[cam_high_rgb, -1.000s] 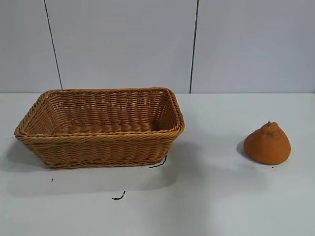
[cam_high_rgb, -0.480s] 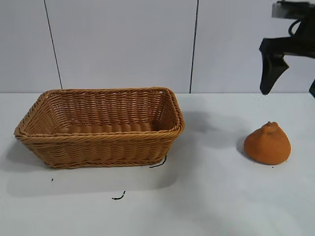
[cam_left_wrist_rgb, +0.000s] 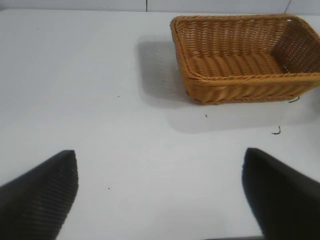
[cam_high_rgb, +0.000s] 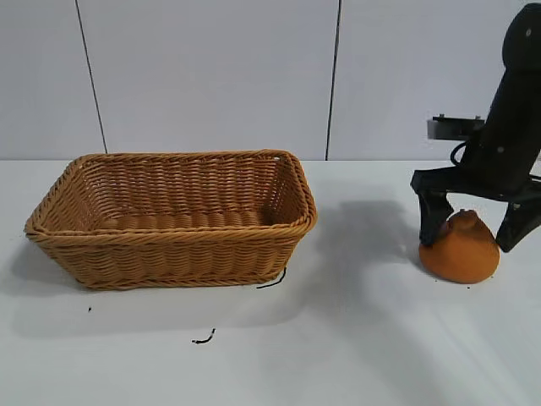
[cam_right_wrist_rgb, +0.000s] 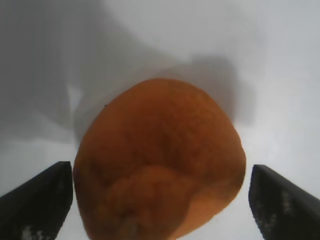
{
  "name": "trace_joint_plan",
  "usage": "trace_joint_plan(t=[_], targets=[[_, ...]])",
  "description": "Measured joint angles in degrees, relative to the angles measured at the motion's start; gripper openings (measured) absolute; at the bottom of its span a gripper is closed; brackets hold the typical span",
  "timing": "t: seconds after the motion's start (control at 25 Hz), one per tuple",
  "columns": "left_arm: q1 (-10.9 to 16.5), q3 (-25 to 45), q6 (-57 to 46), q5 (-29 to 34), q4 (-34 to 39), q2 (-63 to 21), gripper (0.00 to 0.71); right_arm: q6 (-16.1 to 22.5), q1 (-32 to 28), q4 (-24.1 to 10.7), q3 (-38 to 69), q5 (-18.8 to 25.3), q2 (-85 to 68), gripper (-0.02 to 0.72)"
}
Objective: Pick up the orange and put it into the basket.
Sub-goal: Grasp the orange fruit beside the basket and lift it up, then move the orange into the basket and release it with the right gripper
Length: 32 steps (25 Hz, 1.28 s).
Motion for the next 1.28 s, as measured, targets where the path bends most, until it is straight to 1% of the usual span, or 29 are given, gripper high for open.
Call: trace_joint_plan(t=[0.08,0.12,0.2,0.28,0.32,0.36,0.4,0.44,0.52,0.68,0.72,0.76,0.84,1.0,1.16,1.2,1.28], targets=[[0.0,0.0,0.0,0.0,0.0,0.0,0.639,0.0,0.0,0.0,0.0,-0.1,0.0,0.592],[0.0,0.0,0.0,0.0,0.0,0.0,0.639,0.0,0.0,0.0,0.0,-0.2,0.0,0.543],[0.0,0.0,0.0,0.0,0.0,0.0,0.639,0.0,0.0,0.0,0.0,-0.1,0.0,0.419],[0.0,0.0,0.0,0.0,0.0,0.0,0.639,-0.2,0.0,0.0,0.0,0.1,-0.5,0.251],[0.0,0.0,0.0,0.0,0.0,0.0,0.639,-0.3,0.0,0.0,0.0,0.2,-1.1,0.178],[0.0,0.0,0.0,0.0,0.0,0.0,0.639,-0.6,0.0,0.0,0.0,0.3,-2.1,0.133],[0.0,0.0,0.0,0.0,0.0,0.0,0.639,-0.6,0.0,0.0,0.0,0.3,-2.1,0.133],[0.0,0.0,0.0,0.0,0.0,0.0,0.639,-1.7,0.0,0.1,-0.5,1.2,-4.1,0.085],[0.0,0.0,0.0,0.0,0.0,0.0,0.639,-2.3,0.0,-0.1,-2.4,2.7,-6.2,0.085],[0.0,0.0,0.0,0.0,0.0,0.0,0.639,-2.7,0.0,0.0,-9.6,7.2,-10.3,0.085],[0.0,0.0,0.0,0.0,0.0,0.0,0.639,-2.7,0.0,0.0,-9.6,7.2,-10.3,0.085],[0.0,0.0,0.0,0.0,0.0,0.0,0.639,-2.5,0.0,0.0,-14.5,10.1,-11.4,0.085],[0.0,0.0,0.0,0.0,0.0,0.0,0.639,-2.1,0.0,0.0,-18.9,12.6,-11.6,0.085],[0.0,0.0,0.0,0.0,0.0,0.0,0.639,-1.5,1.3,-0.2,-24.3,14.3,-11.6,0.085],[0.0,0.0,0.0,0.0,0.0,0.0,0.639,-0.9,4.8,-0.2,-25.9,14.4,-11.6,0.085],[0.0,0.0,0.0,0.0,0.0,0.0,0.639,-0.9,4.8,-0.2,-25.9,14.4,-11.6,0.085],[0.0,0.0,0.0,0.0,0.0,0.0,0.639,-0.9,9.2,-0.2,-26.0,14.1,-11.6,0.085]])
